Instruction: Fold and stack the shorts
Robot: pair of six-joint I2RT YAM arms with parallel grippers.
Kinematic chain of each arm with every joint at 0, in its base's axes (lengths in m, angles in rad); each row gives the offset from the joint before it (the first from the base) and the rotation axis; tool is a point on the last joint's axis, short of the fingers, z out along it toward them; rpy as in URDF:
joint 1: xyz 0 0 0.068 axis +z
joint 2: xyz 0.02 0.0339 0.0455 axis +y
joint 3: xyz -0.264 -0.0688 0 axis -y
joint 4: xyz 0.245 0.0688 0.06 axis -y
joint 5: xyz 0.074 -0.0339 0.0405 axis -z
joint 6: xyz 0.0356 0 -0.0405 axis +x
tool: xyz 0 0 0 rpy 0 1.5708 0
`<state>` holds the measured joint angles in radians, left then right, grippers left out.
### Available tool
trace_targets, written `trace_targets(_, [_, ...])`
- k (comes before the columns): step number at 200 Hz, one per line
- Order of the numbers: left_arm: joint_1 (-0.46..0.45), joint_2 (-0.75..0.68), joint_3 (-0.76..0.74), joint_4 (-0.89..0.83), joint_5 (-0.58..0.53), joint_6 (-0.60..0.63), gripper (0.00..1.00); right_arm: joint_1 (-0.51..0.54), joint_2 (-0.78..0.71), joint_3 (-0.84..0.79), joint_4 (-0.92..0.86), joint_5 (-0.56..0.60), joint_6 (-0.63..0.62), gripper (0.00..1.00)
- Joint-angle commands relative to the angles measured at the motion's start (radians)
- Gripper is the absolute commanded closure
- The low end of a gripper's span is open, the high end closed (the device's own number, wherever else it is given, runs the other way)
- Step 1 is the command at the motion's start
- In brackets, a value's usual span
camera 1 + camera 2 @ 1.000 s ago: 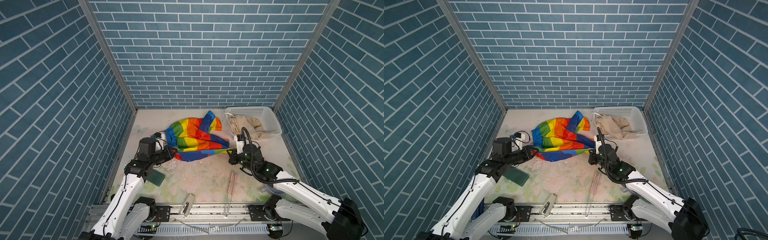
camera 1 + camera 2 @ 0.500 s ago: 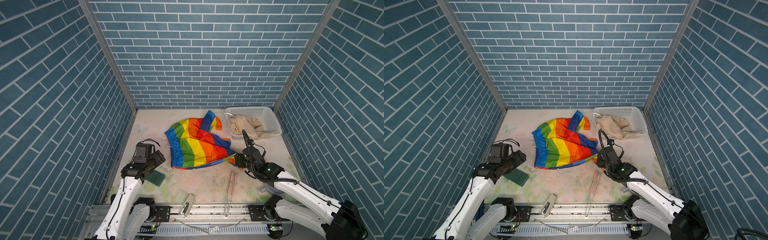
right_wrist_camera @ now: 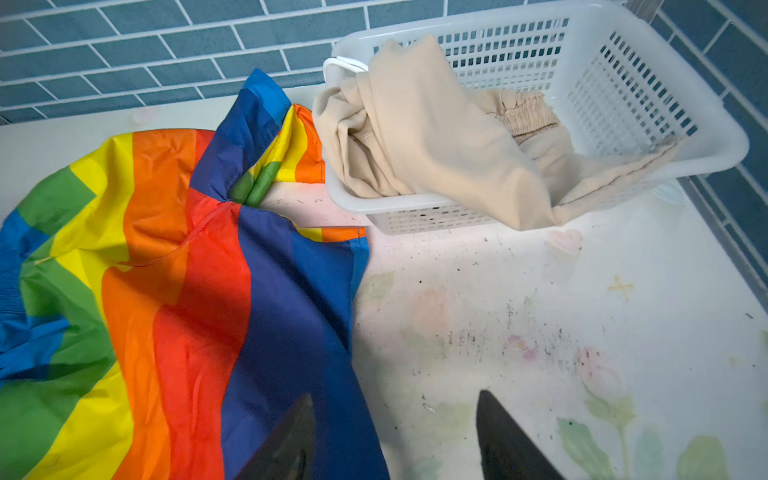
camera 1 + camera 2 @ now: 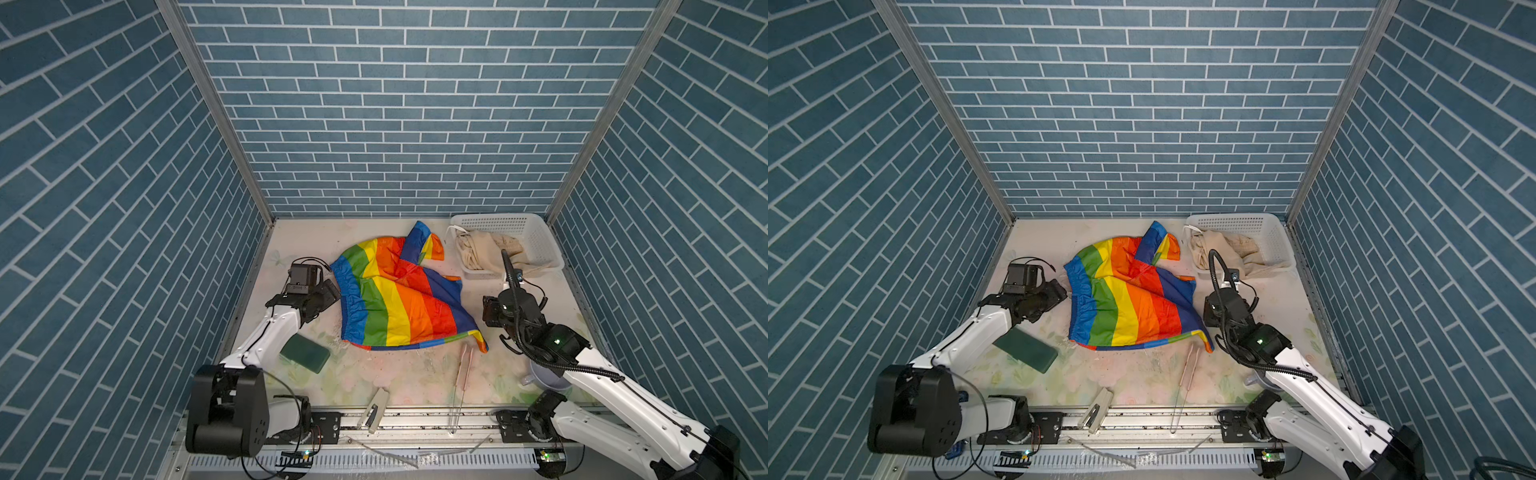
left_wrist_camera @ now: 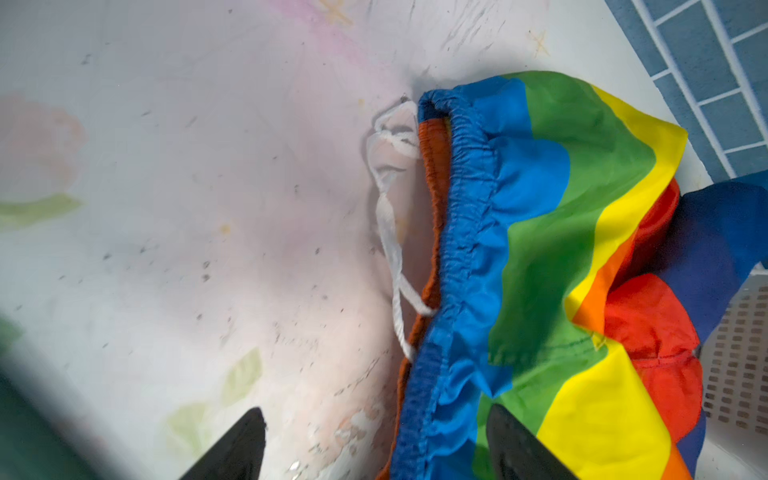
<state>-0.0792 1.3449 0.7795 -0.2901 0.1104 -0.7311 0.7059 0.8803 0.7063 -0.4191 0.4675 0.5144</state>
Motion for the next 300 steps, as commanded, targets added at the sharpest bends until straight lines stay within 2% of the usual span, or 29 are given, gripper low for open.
trace_targets(1, [-0.005,0.095,0.041,0.14,0.053,0.001,0.2,0.0,0.034,0.052,0.025,0.042,-0.042,0.38])
trace_targets(42, [-0.016,0.244,0.078,0.235,0.058,-0.003,0.25,-0.002,0.123,0.093,0.083,0.03,-0.085,0.38])
trace_targets(61, [-0.016,0.311,0.088,0.277,0.066,-0.011,0.3,-0.003,0.164,0.122,0.106,0.021,-0.108,0.38])
trace_targets(76, [-0.016,0.369,0.1,0.316,0.083,-0.024,0.4,-0.004,0.2,0.151,0.125,0.002,-0.124,0.37])
trace_targets(95, [-0.016,0.436,0.13,0.344,0.104,-0.034,0.63,-0.015,0.264,0.21,0.124,-0.05,-0.136,0.36])
trace_targets(109, [-0.015,0.46,0.16,0.337,0.099,-0.034,0.76,-0.027,0.326,0.263,0.114,-0.099,-0.137,0.35])
trace_targets(139, [0.003,0.436,0.21,0.27,0.052,0.005,0.88,-0.069,0.512,0.442,0.071,-0.234,-0.143,0.34])
trace_targets(172, [0.066,0.372,0.242,0.185,0.01,0.037,1.0,-0.102,0.766,0.695,-0.004,-0.294,-0.176,0.35])
trace_targets(226, [0.131,0.311,0.337,0.033,-0.159,0.125,1.0,-0.153,1.106,1.059,-0.019,-0.411,-0.17,0.36])
trace_targets(234, [0.141,0.322,0.359,0.014,-0.158,0.131,0.93,-0.154,1.151,1.114,-0.021,-0.424,-0.175,0.36])
trace_targets(252, [0.147,0.342,0.404,-0.024,-0.151,0.141,0.64,-0.154,1.25,1.234,-0.021,-0.469,-0.184,0.36])
trace_targets(260, [0.147,0.343,0.411,-0.03,-0.146,0.14,0.57,-0.154,1.293,1.284,-0.02,-0.489,-0.185,0.35])
trace_targets(274, [0.145,0.329,0.419,-0.047,-0.162,0.139,0.53,-0.155,1.385,1.389,-0.03,-0.524,-0.18,0.34])
trace_targets(300, [0.124,0.276,0.418,-0.093,-0.229,0.145,0.57,-0.155,1.512,1.521,-0.007,-0.511,-0.159,0.27])
